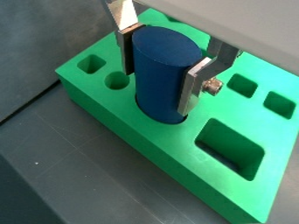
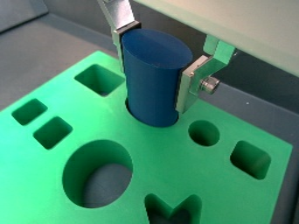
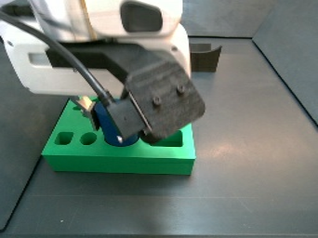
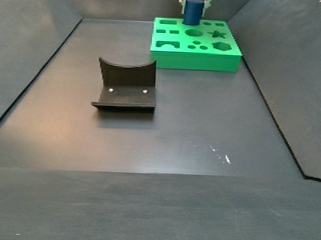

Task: Insert the oval object.

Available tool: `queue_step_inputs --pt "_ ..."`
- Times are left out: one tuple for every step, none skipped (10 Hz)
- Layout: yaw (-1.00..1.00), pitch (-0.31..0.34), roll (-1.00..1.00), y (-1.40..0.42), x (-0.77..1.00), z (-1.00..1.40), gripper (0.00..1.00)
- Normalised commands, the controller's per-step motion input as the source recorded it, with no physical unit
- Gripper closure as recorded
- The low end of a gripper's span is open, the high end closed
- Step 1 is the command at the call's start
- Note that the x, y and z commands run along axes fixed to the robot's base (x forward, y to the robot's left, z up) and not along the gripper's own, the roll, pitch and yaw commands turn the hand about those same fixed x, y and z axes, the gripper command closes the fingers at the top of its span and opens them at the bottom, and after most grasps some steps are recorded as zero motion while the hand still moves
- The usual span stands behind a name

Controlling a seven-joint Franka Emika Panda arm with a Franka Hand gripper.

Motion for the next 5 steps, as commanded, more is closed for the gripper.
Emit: queue_step_inputs --pt "0.0 0.0 0.12 0.0 0.0 -0.8 1.0" --pt "0.0 0.0 0.1 0.0 0.0 -0.75 1.0" --pt "0.0 0.0 0.01 0.0 0.0 -0.31 1.0" --pt "0.0 0.0 0.02 -0.01 0.0 0.0 1.0" --pt "0.0 0.0 0.0 0.0 0.0 0.0 1.0"
